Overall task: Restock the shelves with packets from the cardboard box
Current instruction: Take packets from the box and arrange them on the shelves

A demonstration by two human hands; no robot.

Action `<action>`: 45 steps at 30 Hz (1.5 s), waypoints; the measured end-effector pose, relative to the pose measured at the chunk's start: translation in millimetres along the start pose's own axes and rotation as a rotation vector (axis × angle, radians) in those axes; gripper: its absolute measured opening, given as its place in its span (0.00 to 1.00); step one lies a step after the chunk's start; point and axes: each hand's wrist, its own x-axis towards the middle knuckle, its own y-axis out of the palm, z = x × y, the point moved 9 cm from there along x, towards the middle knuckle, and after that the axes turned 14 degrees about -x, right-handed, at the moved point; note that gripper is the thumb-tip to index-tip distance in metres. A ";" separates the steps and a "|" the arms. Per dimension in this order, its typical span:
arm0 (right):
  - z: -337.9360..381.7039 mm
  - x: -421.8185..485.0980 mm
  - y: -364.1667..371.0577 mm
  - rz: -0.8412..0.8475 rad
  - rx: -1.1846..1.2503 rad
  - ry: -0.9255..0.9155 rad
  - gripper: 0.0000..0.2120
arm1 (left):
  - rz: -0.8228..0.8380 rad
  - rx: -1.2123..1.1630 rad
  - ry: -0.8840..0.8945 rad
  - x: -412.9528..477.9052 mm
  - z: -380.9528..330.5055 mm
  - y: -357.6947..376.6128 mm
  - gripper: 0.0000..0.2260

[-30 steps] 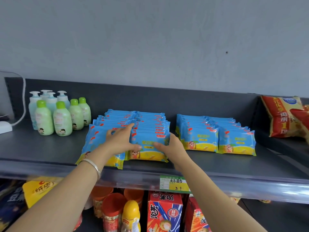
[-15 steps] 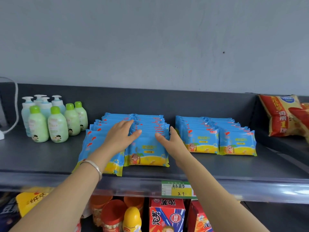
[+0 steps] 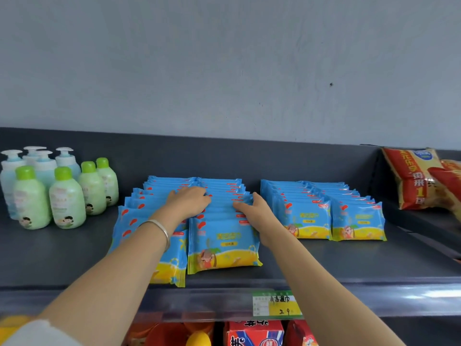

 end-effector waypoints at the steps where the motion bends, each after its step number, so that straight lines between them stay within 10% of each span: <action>1: -0.9 2.1 0.9 0.001 -0.010 -0.003 0.11 | -0.015 0.006 0.002 0.1 0.0 0.2 0.09; 16: 7.1 -0.3 -0.3 0.004 -0.093 -0.065 0.07 | -0.040 -0.004 0.081 -0.4 -2.8 1.4 0.17; 22: 12.5 7.6 -13.5 -0.005 -0.081 0.018 0.29 | -0.046 -0.036 0.006 13.2 6.6 -8.2 0.19; 30: 6.1 19.8 -3.3 0.080 -0.034 0.018 0.01 | 0.002 -0.064 0.048 26.7 5.0 4.8 0.12; 39: 10.8 24.0 -4.4 0.062 -0.105 -0.043 0.12 | 0.126 -0.378 0.085 32.1 3.9 3.8 0.19; 45: 12.6 17.1 -9.0 0.030 -0.126 -0.029 0.19 | -0.027 -0.169 -0.010 40.4 14.0 -6.6 0.19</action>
